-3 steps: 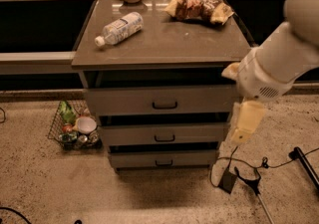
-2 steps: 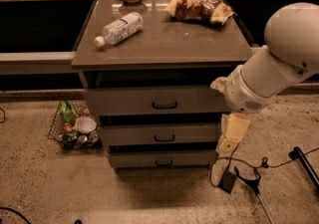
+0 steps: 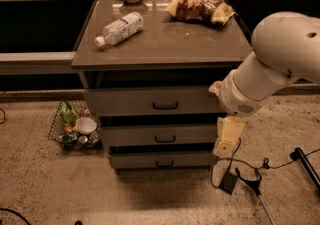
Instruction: Open top drawer
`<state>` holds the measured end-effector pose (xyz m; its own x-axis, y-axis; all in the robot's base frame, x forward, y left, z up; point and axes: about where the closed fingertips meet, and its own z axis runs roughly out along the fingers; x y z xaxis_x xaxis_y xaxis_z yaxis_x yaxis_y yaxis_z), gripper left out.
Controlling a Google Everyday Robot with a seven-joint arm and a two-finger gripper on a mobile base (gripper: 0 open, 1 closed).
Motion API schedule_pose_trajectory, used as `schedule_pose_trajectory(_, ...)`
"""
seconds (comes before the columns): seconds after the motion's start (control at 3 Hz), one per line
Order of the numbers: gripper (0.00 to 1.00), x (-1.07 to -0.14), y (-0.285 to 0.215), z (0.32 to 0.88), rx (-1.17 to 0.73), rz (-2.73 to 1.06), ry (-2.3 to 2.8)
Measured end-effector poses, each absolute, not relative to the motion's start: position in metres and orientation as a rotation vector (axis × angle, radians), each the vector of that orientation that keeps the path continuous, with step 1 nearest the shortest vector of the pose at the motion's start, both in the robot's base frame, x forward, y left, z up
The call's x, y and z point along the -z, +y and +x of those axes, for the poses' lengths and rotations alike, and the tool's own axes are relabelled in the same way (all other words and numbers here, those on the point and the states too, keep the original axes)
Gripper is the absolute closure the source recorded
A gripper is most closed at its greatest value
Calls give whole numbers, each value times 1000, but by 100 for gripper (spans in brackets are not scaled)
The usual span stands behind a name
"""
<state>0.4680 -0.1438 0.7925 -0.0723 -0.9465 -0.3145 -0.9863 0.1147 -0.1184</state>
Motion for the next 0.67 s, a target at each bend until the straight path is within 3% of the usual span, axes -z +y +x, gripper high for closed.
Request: schedule_pose_trajectory(0.67, 0, -683, -156, 550, -164, -1960, 1996)
